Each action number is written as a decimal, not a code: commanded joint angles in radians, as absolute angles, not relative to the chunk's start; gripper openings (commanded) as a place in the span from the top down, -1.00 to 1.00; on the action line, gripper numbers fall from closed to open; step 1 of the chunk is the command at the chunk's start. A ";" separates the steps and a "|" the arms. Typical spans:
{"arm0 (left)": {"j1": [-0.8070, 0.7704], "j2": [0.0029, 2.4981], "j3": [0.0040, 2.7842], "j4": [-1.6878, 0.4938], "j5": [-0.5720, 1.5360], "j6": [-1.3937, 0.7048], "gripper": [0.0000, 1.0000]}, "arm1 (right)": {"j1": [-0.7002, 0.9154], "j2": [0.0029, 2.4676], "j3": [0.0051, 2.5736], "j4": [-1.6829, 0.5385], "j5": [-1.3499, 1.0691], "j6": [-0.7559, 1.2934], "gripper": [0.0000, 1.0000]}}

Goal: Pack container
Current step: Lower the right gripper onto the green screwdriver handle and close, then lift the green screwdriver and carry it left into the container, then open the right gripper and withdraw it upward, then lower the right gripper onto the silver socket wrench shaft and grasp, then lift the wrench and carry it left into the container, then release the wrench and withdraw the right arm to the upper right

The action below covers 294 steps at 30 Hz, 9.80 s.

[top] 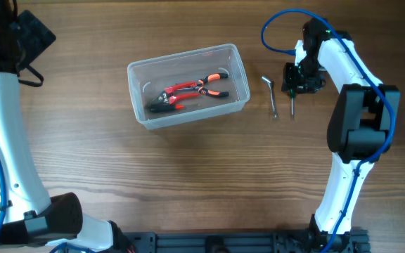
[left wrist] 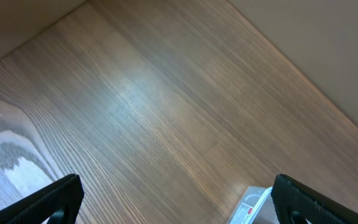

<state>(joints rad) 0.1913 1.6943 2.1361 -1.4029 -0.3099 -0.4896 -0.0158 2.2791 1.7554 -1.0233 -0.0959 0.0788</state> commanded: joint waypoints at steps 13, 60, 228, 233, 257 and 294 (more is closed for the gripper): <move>0.195 1.700 2.147 -1.404 -0.318 -0.471 -1.00 | -0.010 2.303 1.726 -1.026 -0.014 0.079 0.33; 0.195 1.700 2.147 -1.404 -0.318 -0.471 -0.99 | 0.278 1.726 2.045 -0.998 -0.300 -0.367 0.91; 0.195 1.700 2.147 -1.404 -0.318 -0.471 -1.00 | 0.160 2.193 1.599 -0.984 -0.030 0.020 0.92; 0.195 1.700 2.147 -1.404 -0.318 -0.471 -1.00 | 0.150 2.070 1.686 -0.999 -0.030 0.035 0.91; 0.195 1.700 2.147 -1.404 -0.318 -0.471 -1.00 | 0.410 1.760 1.773 -1.053 -0.582 -1.157 0.92; 0.195 1.700 2.147 -1.404 -0.318 -0.471 -1.00 | 0.429 2.097 1.996 -1.016 -0.220 -0.661 -0.32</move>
